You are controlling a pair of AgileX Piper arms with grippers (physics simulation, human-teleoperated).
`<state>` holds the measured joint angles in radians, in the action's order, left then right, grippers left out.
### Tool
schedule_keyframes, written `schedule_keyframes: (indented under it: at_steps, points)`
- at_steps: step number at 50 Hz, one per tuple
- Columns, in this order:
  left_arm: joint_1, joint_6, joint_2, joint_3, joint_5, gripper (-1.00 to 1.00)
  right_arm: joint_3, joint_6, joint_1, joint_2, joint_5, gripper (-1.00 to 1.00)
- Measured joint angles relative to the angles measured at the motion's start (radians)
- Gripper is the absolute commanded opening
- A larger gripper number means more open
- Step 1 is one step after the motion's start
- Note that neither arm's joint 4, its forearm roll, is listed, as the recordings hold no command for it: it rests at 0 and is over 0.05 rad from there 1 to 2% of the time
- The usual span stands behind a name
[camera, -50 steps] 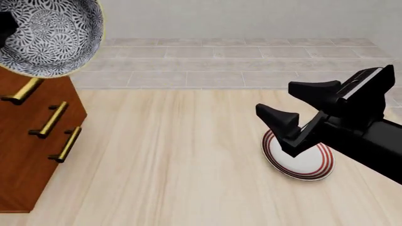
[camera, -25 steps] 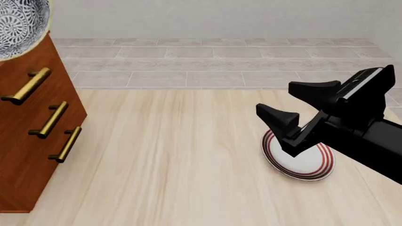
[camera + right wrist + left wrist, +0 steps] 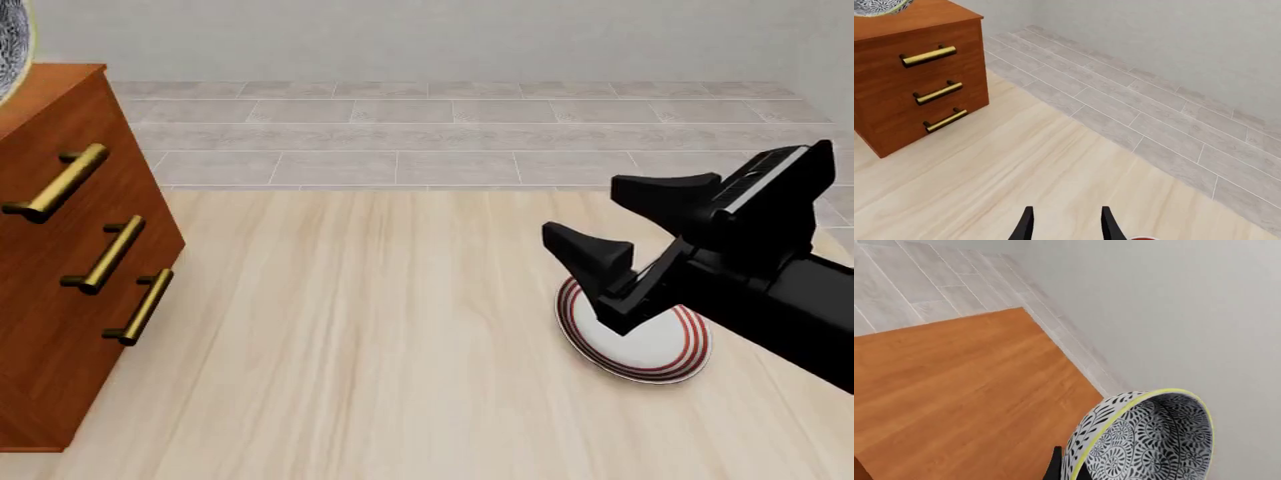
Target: Put the bowl on top of the cabinet.
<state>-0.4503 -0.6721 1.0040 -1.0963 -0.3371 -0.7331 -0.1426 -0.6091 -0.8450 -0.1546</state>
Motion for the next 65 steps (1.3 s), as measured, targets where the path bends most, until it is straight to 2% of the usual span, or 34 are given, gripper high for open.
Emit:
schedule_keyframes:
  at_steps: [24,45,46,65]
  points:
    - [-0.095,-0.145,0.112,0.069,0.164,-1.0,0.001,-0.001,0.001,-0.008,0.004,1.0]
    - [-0.118,-0.198,0.132,0.094,0.231,-1.0,0.001,-0.001,0.001,-0.007,0.002,1.0]
    - [-0.118,-0.2,0.131,0.095,0.233,1.0,0.001,0.0,0.001,-0.007,0.002,1.0]
    - [-0.128,-0.212,0.128,0.103,0.259,1.0,0.003,-0.001,-0.002,-0.008,0.003,1.0]
